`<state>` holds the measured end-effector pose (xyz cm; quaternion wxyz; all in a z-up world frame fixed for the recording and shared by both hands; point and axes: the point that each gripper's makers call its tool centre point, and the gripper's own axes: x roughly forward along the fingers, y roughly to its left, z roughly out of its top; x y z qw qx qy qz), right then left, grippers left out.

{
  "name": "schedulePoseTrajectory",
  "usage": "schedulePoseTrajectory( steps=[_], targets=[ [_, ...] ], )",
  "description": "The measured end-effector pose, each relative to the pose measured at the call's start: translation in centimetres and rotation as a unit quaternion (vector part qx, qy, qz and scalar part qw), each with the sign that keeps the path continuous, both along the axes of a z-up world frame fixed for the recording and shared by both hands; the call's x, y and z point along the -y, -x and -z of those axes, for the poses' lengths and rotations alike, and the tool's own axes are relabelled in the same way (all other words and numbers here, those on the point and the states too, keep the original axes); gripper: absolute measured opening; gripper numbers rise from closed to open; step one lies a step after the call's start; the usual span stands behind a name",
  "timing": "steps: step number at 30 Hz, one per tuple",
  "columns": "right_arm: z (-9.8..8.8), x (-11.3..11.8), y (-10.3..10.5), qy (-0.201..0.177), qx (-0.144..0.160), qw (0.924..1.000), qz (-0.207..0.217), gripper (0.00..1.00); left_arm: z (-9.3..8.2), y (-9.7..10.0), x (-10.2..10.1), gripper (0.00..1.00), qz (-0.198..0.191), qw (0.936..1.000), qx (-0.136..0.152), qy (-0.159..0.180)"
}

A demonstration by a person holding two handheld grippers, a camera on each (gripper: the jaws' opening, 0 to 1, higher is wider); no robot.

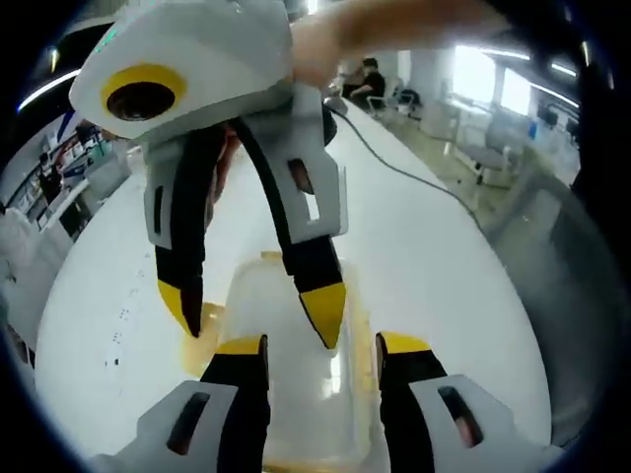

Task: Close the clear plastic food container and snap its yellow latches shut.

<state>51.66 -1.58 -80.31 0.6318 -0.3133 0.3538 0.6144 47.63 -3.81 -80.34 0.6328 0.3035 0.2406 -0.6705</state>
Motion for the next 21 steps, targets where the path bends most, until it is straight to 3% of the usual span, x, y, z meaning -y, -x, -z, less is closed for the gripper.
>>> schedulePoseTrajectory(
  steps=[6,10,16,21],
  targets=[
    [1.0,0.2,-0.1,0.021,-0.018,0.9996,0.0,0.64,0.2,0.7,0.0,0.44,0.002,0.9999,0.014,-0.003],
    [1.6,0.4,0.2,0.032,-0.032,0.9989,-0.008,0.69,0.8,0.6,-0.1,0.44,-0.005,0.9985,0.053,-0.012],
    [1.6,0.5,0.6,0.042,-0.058,0.9973,-0.019,0.65,1.1,0.4,0.4,0.45,-0.019,0.9961,0.086,-0.001],
    [2.0,0.6,0.7,0.057,-0.078,0.9948,-0.031,0.64,1.4,0.1,0.4,0.44,-0.001,0.9884,0.151,-0.02]
  ],
)
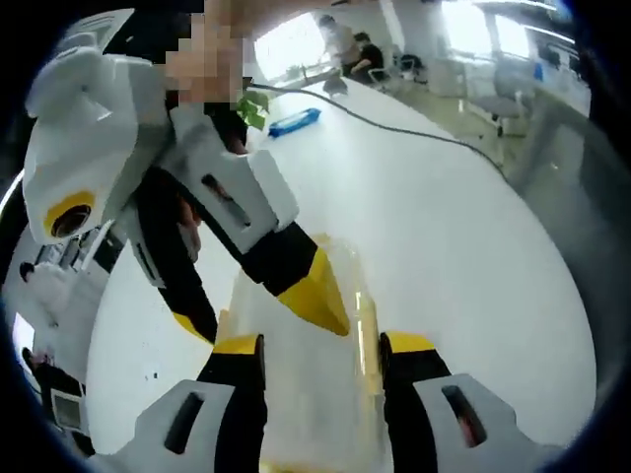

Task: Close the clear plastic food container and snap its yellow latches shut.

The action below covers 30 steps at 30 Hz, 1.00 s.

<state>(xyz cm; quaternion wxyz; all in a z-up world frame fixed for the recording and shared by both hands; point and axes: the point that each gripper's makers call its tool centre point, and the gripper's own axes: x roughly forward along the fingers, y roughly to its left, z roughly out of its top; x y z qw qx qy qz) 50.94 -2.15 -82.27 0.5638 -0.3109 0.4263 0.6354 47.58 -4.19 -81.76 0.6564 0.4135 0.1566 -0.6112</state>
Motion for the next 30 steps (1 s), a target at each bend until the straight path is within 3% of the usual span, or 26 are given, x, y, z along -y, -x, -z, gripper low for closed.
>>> schedulePoseTrajectory(
  steps=[4,7,12,17,23,25,30],
  targets=[
    [0.3,0.3,0.0,0.037,-0.033,0.9985,-0.023,0.63,0.1,0.1,0.1,0.42,-0.008,1.0,0.003,0.0],
    [0.5,0.3,0.1,0.074,-0.045,0.9954,-0.041,0.62,0.1,0.0,0.1,0.41,-0.009,0.9999,0.005,0.0],
    [0.8,0.2,0.1,0.102,-0.056,0.9917,-0.055,0.61,0.4,-0.3,0.1,0.39,-0.02,0.9998,0.008,0.006],
    [0.9,0.0,0.4,0.109,-0.07,0.9897,-0.062,0.61,0.5,-0.5,0.2,0.38,-0.028,0.9995,0.008,0.014],
    [1.2,-0.1,0.5,0.111,-0.081,0.9886,-0.061,0.66,0.5,-0.1,0.2,0.41,0.002,0.9997,0.014,0.017],
    [1.2,-0.3,0.9,0.099,-0.087,0.9889,-0.069,0.66,0.3,0.4,0.1,0.42,0.008,0.9995,-0.011,0.03],
    [-0.3,-0.6,-0.5,0.084,-0.062,0.9925,-0.065,0.68,-0.2,1.1,0.1,0.52,0.017,0.9996,-0.014,0.02]
  ],
)
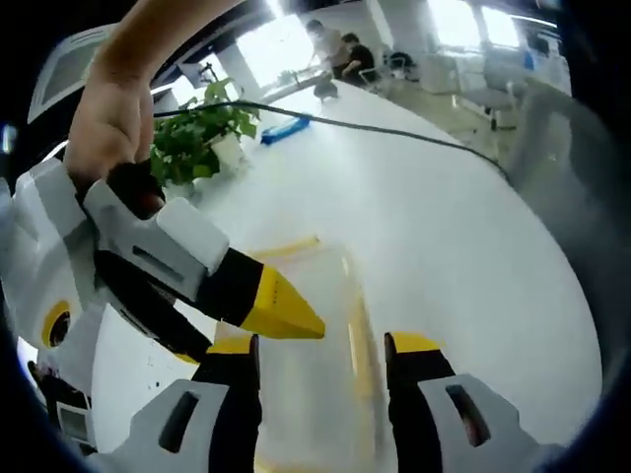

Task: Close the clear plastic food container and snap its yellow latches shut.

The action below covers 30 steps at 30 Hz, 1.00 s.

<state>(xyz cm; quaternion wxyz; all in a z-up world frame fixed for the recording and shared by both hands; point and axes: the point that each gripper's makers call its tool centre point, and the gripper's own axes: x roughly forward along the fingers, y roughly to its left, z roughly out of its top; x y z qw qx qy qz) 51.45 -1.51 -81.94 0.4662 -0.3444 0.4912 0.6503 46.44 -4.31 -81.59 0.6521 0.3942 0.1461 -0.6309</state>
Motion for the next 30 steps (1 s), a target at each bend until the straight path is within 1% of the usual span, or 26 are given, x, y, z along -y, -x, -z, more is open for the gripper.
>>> schedulePoseTrajectory(
  steps=[2,5,6,7,8,10,13,15,16,17,19,21,23,24,25,27,28,29,30],
  targets=[
    [-0.5,0.1,0.0,-0.001,0.0,1.0,0.0,0.67,-0.3,0.2,0.0,0.53,0.002,1.0,-0.003,-0.004],
    [-0.5,0.6,0.0,0.01,0.006,0.9999,-0.012,0.67,-0.5,0.2,-0.2,0.51,0.001,1.0,-0.004,-0.007],
    [-0.5,0.7,-0.1,0.012,0.014,0.9997,-0.015,0.68,-0.5,0.2,-0.2,0.51,-0.002,1.0,-0.005,-0.007],
    [-0.7,0.6,-0.3,0.006,0.019,0.9997,-0.013,0.68,-0.5,0.2,-0.3,0.51,-0.003,0.9999,-0.009,-0.007],
    [-1.0,0.4,-0.2,-0.004,0.017,0.9998,-0.007,0.68,-0.6,0.4,-0.2,0.52,-0.005,0.9998,-0.02,-0.002],
    [-1.1,0.4,0.0,-0.004,0.023,0.9997,-0.011,0.68,-0.6,0.4,-0.2,0.53,-0.005,0.9997,-0.022,-0.002],
    [-1.3,0.6,0.1,-0.003,0.035,0.9991,-0.022,0.67,-0.7,0.3,-0.3,0.52,-0.003,0.9997,-0.025,-0.006],
    [-1.9,0.2,-0.1,-0.017,0.048,0.9986,-0.015,0.66,-1.1,0.1,-0.3,0.51,-0.003,0.9995,-0.032,-0.008],
    [-2.0,0.1,-0.1,-0.02,0.05,0.9985,-0.014,0.66,-1.2,0.1,-0.3,0.52,0.001,0.9994,-0.034,-0.01],
    [-2.3,-0.1,0.0,-0.03,0.056,0.9979,-0.011,0.66,-1.5,-0.1,-0.4,0.53,0.005,0.999,-0.043,-0.012],
    [-2.5,0.1,0.2,-0.031,0.066,0.9973,-0.012,0.66,-1.8,-0.6,-0.5,0.52,0.01,0.998,-0.061,-0.013],
    [-2.6,0.5,0.4,-0.029,0.077,0.9964,-0.017,0.66,-1.9,-1.2,-0.9,0.51,0.013,0.9976,-0.064,-0.022],
    [-2.9,0.7,0.8,-0.034,0.083,0.9959,-0.009,0.67,-1.7,-1.7,-1.5,0.52,0.018,0.9966,-0.07,-0.04],
    [-3.1,0.8,0.9,-0.038,0.085,0.9956,-0.005,0.67,-1.5,-2.2,-1.9,0.51,0.021,0.9963,-0.065,-0.052],
    [-3.2,0.9,0.9,-0.041,0.091,0.995,-0.001,0.67,-2.0,-2.5,-1.6,0.52,0.026,0.9966,-0.068,-0.039],
    [-3.3,1.2,1.1,-0.047,0.103,0.9936,0.005,0.67,-2.2,-3.4,-2.3,0.47,0.012,0.9961,-0.074,-0.047],
    [-3.3,1.4,1.4,-0.048,0.102,0.9936,0.009,0.67,-2.6,-3.5,-2.3,0.47,0.0,0.995,-0.091,-0.04],
    [-3.3,1.6,1.7,-0.047,0.102,0.9936,0.01,0.67,-2.7,-3.3,-2.2,0.48,-0.006,0.993,-0.112,-0.036],
    [-3.1,1.8,1.8,-0.046,0.106,0.9933,0.01,0.67,-2.7,-3.3,-2.3,0.49,-0.009,0.9923,-0.117,-0.038]
  ],
)
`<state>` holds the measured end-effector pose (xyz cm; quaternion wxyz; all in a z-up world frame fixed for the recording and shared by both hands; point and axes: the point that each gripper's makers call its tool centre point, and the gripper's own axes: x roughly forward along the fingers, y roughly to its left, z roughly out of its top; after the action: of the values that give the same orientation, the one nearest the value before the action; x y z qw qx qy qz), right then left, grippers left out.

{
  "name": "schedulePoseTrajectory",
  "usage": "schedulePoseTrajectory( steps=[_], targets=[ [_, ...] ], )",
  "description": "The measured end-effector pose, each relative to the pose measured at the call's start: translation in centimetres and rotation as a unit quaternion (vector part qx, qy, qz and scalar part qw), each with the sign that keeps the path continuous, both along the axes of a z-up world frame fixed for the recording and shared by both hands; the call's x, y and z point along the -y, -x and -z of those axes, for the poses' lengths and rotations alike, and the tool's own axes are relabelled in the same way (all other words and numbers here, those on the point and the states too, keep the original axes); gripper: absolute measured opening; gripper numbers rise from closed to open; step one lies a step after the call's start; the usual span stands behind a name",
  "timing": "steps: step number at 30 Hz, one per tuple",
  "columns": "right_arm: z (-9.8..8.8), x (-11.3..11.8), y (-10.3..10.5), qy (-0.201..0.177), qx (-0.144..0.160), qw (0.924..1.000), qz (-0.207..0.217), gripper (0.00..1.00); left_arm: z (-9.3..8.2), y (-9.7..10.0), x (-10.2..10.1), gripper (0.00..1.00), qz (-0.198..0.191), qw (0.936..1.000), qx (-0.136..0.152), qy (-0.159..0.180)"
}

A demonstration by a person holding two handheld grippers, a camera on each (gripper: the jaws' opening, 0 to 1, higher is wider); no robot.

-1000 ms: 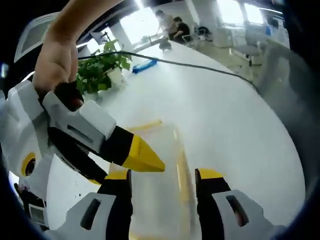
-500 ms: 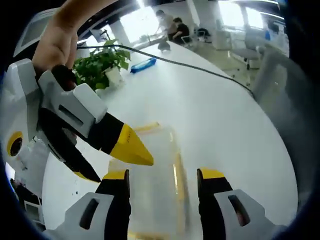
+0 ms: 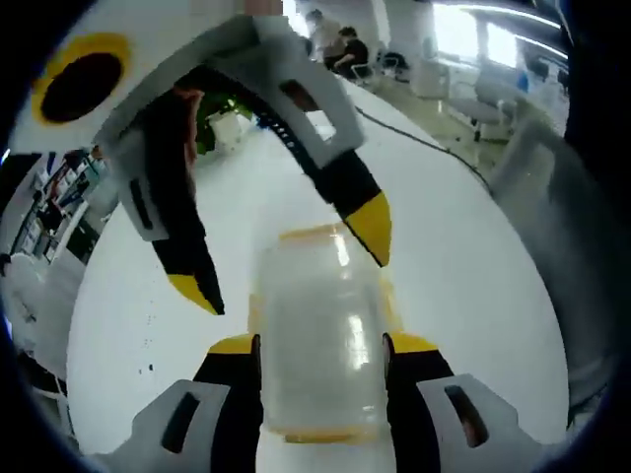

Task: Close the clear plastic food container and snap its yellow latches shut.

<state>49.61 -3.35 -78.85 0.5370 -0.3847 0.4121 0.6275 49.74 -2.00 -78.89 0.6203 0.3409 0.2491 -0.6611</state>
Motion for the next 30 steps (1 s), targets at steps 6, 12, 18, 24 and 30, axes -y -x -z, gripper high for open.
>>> schedulePoseTrajectory(
  steps=[6,12,18,24,30],
  targets=[
    [0.4,0.5,-0.2,0.002,0.007,0.9998,0.02,0.66,0.6,-0.2,-0.3,0.5,-0.013,0.9997,-0.003,-0.021],
    [0.2,0.5,-0.9,-0.018,0.015,0.9952,0.095,0.67,0.0,-0.8,-0.7,0.49,-0.041,0.999,0.003,-0.018],
    [1.1,1.8,-1.3,-0.006,0.038,0.9842,0.173,0.67,-0.4,-2.6,-1.3,0.48,-0.143,0.9895,-0.008,-0.015],
    [1.7,2.2,-1.5,-0.018,0.064,0.9641,0.257,0.67,0.3,-3.7,-3.5,0.5,-0.201,0.9747,0.042,-0.087],
    [1.6,4.0,-2.1,0.002,0.097,0.9184,0.384,0.66,0.2,-4.1,-4.3,0.51,-0.34,0.9368,0.018,-0.082]
  ],
)
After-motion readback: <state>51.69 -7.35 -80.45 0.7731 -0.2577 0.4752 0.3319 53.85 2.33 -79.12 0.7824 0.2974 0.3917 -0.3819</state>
